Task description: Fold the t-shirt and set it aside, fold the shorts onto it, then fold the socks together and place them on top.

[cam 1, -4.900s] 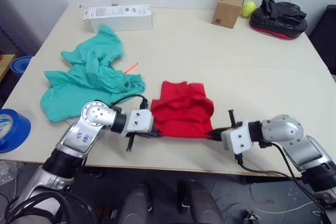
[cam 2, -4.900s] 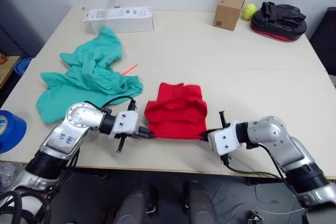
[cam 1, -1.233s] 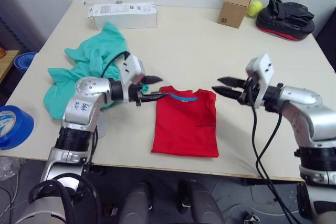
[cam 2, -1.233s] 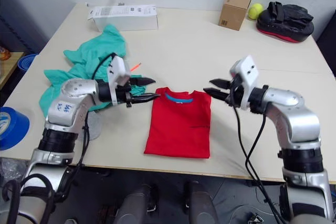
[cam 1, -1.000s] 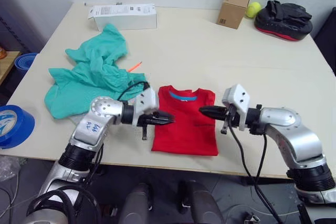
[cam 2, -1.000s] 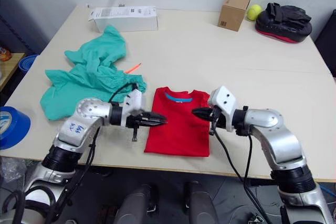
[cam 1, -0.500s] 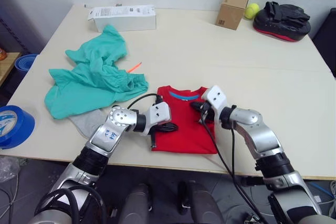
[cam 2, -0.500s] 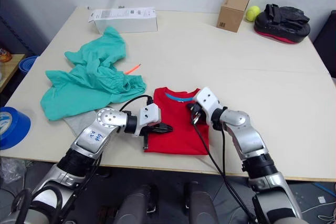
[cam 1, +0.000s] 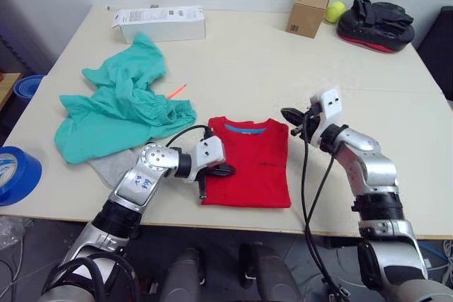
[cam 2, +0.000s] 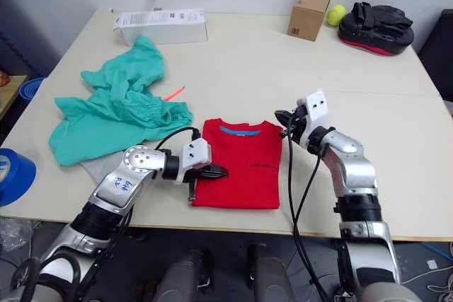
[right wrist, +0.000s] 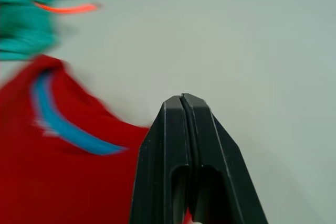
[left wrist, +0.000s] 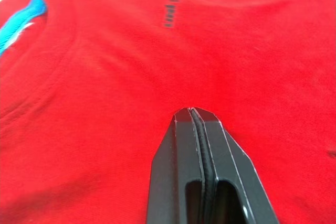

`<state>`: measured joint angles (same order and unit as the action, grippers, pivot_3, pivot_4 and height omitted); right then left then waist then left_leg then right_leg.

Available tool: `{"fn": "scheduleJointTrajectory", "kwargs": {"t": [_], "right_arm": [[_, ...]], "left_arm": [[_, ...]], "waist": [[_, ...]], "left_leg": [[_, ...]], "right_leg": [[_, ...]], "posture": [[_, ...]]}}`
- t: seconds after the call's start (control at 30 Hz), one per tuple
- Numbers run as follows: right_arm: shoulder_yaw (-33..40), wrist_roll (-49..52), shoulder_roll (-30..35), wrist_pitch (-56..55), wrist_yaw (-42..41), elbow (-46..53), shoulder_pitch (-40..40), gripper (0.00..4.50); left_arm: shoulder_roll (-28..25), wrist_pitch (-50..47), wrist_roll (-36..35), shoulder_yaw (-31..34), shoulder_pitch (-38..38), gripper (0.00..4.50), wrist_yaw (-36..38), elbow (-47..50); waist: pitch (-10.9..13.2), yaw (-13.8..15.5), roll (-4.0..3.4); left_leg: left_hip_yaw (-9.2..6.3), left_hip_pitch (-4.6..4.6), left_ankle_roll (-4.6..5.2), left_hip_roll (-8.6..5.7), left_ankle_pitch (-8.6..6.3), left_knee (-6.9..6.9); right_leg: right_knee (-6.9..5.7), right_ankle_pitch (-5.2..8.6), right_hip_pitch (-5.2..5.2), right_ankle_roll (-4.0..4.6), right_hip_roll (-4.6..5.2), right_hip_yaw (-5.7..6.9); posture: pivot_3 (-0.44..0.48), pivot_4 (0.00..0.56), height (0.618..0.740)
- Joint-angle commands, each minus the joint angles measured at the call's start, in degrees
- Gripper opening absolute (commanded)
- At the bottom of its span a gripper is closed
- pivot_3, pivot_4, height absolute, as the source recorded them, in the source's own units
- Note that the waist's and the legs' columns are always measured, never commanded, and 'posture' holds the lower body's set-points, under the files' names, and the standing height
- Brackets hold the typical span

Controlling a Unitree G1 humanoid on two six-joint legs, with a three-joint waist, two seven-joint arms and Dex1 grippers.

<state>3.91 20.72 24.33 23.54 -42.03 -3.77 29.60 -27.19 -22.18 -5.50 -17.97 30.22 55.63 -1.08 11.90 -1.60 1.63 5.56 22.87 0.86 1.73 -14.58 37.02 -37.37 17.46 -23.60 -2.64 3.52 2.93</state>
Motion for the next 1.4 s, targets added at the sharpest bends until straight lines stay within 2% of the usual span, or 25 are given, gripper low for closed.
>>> {"fn": "scheduleJointTrajectory", "kwargs": {"t": [0.03, 0.17, 0.27, 0.43, 0.57, 0.77, 1.03, 1.07, 1.13, 1.17, 1.3, 1.4], "right_arm": [[-4.6, -0.1, 1.8, 1.8, -3.0, 8.2, -5.0, 0.00], [-10.7, -5.8, 3.5, 1.4, -1.7, 11.0, -11.3, 0.00], [-11.5, -9.4, 4.0, 0.6, 1.1, 9.4, -12.6, 0.00], [-6.0, -11.7, 4.7, -2.6, 6.8, 1.6, -9.2, 0.00], [-1.5, -8.1, 4.9, -5.0, 5.3, 0.0, -6.2, 0.00], [0.1, -4.7, 7.0, -4.0, 0.2, 6.7, -7.1, 0.00], [-2.0, -4.5, 12.2, -5.9, -6.3, 19.3, -12.3, 0.00], [-2.4, -5.4, 13.8, -7.4, -7.8, 21.1, -13.7, 0.00], [-3.1, -7.1, 17.2, -11.5, -10.9, 25.0, -17.1, 0.37], [-3.2, -7.5, 18.9, -13.5, -12.5, 26.8, -18.9, 0.63], [-3.2, -11.6, 24.7, -26.3, -17.6, 30.7, -27.3, 1.90], [-3.5, -15.0, 25.2, -32.5, -16.5, 30.2, -32.4, 2.95]], "left_arm": [[0.2, -0.2, -0.1, 0.9, 0.6, 0.03, -0.6, -0.2], [0.4, -0.1, 0.0, 0.4, 0.6, 0.03, -0.7, -0.3], [0.4, 0.0, 0.1, 0.2, 0.4, 0.03, -0.7, -0.4], [0.0, -0.1, 0.2, 0.2, -0.3, 0.03, -0.5, -0.1], [-0.4, 0.2, 0.3, 0.1, -0.9, 0.03, -0.3, 0.0], [-0.3, -0.1, -0.5, 0.8, -1.0, 0.03, -0.4, 0.3], [-1.0, -2.2, -3.6, 3.0, -1.7, 0.03, 0.6, 3.8], [-1.2, -4.2, -5.6, 4.2, -1.6, 0.19, 1.2, 5.4], [-2.8, -8.2, -10.1, 6.8, -1.8, 0.55, 3.5, 9.7], [-4.1, -10.0, -12.2, 8.1, -2.0, 0.87, 4.8, 11.9], [-11.0, -18.6, -21.5, 13.8, -3.2, 2.04, 9.0, 19.9], [-17.7, -22.0, -25.9, 17.0, -5.5, 3.02, 12.1, 24.9]], "waist": [[0.0, 0.0, 0.00], [0.0, 0.1, 0.00], [0.0, 0.0, 0.00], [0.0, 0.1, 0.01], [0.0, 0.2, 0.01], [0.0, 0.0, 0.00], [0.0, 0.1, 0.00], [0.0, 0.1, 0.00], [0.0, 0.2, 0.01], [0.0, 0.2, 0.02], [0.0, 0.1, 0.00], [0.0, 0.0, 0.02]], "left_leg": [[0.00, 0.00, 0.00, 0.00, 0.00, 0.00], [-0.01, 0.04, -0.01, -0.02, -0.01, 0.02], [0.01, 0.08, 0.00, -0.05, 0.00, 0.05], [-0.01, 0.02, 0.00, -0.04, 0.00, 0.05], [-0.01, 0.06, 0.00, -0.05, 0.00, 0.02], [-0.01, 0.07, 0.00, -0.03, -0.01, -0.03], [-0.02, 0.11, 0.00, -0.03, -0.01, -0.03], [-0.03, 0.11, 0.00, -0.03, -0.01, -0.03], [-0.08, 0.18, 0.00, -0.02, -0.01, -0.04], [-0.13, 0.20, 0.00, -0.02, -0.02, -0.05], [-0.12, 0.25, -0.03, -0.02, -0.04, -0.08], [-0.12, 0.19, -0.06, -0.02, -0.06, -0.07]], "right_leg": [[0.01, 0.00, 0.00, 0.00, 0.00, 0.00], [0.04, 0.00, 0.00, -0.01, 0.02, 0.02], [0.03, 0.00, -0.04, -0.02, 0.05, -0.02], [0.04, 0.00, 0.00, -0.01, 0.05, -0.01], [0.07, 0.00, -0.03, -0.01, 0.06, 0.01], [0.10, 0.00, -0.04, -0.01, 0.03, 0.01], [0.17, 0.00, -0.04, -0.02, 0.03, 0.03], [0.17, 0.00, -0.04, -0.02, 0.03, 0.03], [0.23, 0.00, -0.06, -0.02, 0.02, 0.09], [0.28, 0.00, -0.05, -0.02, 0.01, 0.12], [0.37, 0.02, -0.05, -0.06, -0.01, 0.12], [0.41, 0.05, 0.01, -0.10, -0.03, 0.12]], "posture": [[0.000, 0.150, 0.740], [0.000, 0.150, 0.740], [0.000, 0.150, 0.740], [0.000, 0.150, 0.740], [0.000, 0.150, 0.740], [0.000, 0.150, 0.740], [0.000, 0.150, 0.740], [0.000, 0.150, 0.740], [0.000, 0.150, 0.740], [0.000, 0.150, 0.740], [0.000, 0.150, 0.740], [0.000, 0.150, 0.740]]}}
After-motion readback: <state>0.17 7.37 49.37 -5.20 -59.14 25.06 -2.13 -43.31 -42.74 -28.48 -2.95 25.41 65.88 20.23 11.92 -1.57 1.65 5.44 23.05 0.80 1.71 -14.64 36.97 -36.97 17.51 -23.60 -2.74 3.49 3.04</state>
